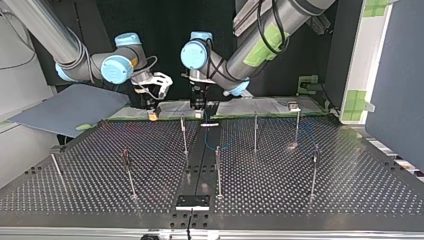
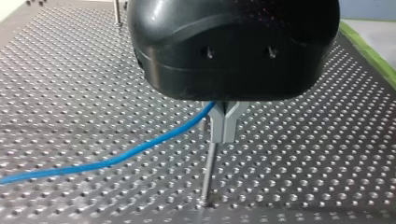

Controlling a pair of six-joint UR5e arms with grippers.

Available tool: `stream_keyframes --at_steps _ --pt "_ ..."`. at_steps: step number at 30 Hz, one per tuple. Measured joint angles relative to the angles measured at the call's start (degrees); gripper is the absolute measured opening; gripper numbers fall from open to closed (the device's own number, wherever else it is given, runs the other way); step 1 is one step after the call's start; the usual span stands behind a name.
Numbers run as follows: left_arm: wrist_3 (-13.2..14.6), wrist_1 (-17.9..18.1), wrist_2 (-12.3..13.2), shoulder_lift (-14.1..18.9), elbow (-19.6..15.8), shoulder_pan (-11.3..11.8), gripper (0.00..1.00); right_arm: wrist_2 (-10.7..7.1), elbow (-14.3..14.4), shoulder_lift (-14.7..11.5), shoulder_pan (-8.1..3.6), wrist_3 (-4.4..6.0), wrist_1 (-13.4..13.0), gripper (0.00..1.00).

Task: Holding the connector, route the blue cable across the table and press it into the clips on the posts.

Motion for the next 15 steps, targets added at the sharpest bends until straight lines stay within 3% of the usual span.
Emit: stream_keyframes --at_steps 6,15 --pt "-0.21 -0.11 0.12 -2.68 1.72 0.26 0.00 -1.43 0.00 0.84 -1.08 0.85 -2.63 0.00" --pt "-0.33 -1.38 0.97 -4.29 4.83 0.85 0.00 -3.95 -0.04 0.97 -2.78 1.01 -5.10 0.00"
